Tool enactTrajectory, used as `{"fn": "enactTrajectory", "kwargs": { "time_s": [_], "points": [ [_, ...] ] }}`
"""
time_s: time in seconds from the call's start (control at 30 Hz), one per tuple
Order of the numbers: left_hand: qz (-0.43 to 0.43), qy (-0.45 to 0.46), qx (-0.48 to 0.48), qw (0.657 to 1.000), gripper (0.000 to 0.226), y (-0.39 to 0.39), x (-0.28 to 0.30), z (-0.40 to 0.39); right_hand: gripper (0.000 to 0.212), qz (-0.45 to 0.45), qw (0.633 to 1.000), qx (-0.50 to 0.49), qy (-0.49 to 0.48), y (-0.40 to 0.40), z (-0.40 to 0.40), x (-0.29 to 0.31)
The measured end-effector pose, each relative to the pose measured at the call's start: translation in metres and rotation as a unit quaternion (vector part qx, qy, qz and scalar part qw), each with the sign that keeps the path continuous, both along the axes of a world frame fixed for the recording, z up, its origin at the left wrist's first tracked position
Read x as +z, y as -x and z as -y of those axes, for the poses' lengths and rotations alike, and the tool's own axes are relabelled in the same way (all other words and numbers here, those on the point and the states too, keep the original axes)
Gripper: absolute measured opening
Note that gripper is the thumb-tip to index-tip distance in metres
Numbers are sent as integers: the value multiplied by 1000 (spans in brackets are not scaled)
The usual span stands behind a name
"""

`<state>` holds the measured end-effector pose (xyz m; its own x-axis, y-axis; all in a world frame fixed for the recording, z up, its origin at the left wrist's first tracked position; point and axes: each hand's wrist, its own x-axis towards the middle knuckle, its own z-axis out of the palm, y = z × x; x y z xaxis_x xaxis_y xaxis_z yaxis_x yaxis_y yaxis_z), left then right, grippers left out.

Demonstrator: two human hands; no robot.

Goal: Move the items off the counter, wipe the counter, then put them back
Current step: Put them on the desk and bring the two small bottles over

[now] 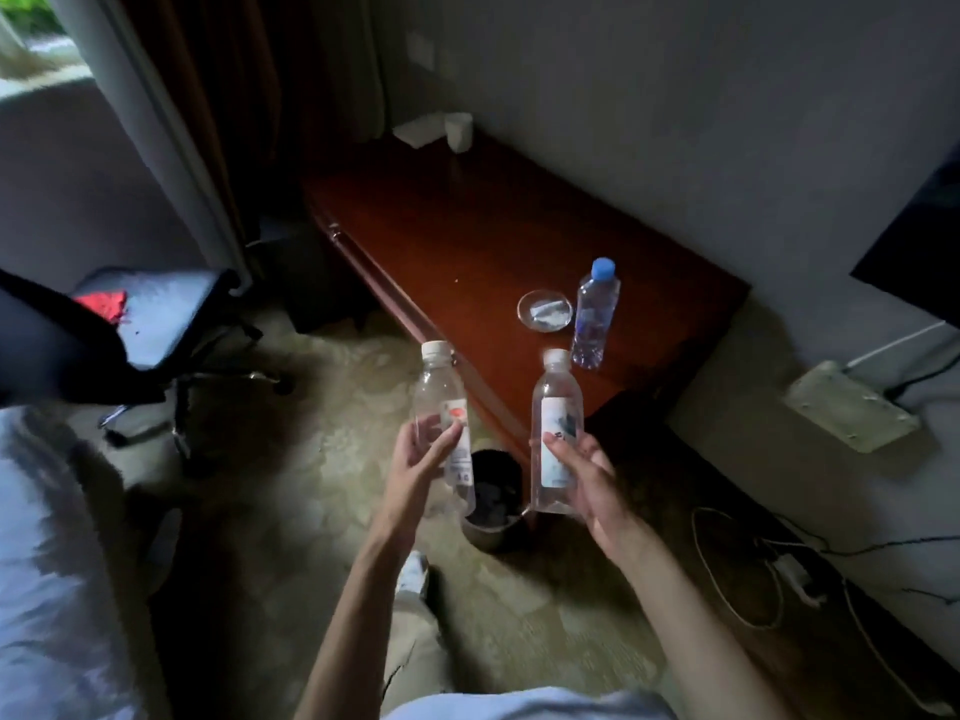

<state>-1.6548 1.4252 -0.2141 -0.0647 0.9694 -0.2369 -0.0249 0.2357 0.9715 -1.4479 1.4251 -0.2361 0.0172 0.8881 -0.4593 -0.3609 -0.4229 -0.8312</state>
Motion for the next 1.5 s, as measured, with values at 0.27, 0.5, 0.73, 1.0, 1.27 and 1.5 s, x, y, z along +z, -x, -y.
{"fn": "enactTrajectory", "kwargs": {
  "time_s": [0.27,0.5,0.73,1.0,1.27,1.5],
  "points": [
    [-42,-2,-210,977,47,48,-6,-200,87,68,984,-164,36,66,-117,-4],
    [-136,-59,-340,929,71,22,-43,-300,68,198,948,-239,67,59,-153,-19],
    [-161,-101,-388,902,66,-21,-85,-332,67,251,910,-327,51,47,-177,-51],
    [-153,-133,-414,887,66,-37,-104,-334,74,320,875,-353,80,48,-187,-99],
    [-179,-129,-418,881,66,-38,-105,-332,79,329,883,-323,91,47,-186,-99],
    [-311,-122,-344,878,41,2,-146,-320,74,292,875,-365,126,57,-140,-96]
  ]
}}
